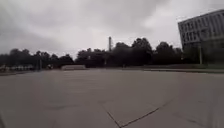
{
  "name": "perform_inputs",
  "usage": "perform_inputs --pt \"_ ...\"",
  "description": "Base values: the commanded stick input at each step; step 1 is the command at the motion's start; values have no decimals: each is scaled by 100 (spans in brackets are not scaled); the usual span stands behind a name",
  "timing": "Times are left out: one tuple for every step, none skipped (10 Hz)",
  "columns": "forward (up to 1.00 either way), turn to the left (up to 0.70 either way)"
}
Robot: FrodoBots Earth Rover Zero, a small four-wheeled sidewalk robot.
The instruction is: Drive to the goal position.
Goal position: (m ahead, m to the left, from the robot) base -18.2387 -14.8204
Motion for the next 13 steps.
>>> perform_inputs --pt "0 -51" --pt "0 -51" --pt "0 -51" --pt "0 -51" --pt "0 -51" --pt "0 -51" --pt "0 -51" --pt "0 -51" --pt "0 -52" --pt "0 -51" --pt "0 -51" --pt "0 -51" --pt "0 -52"
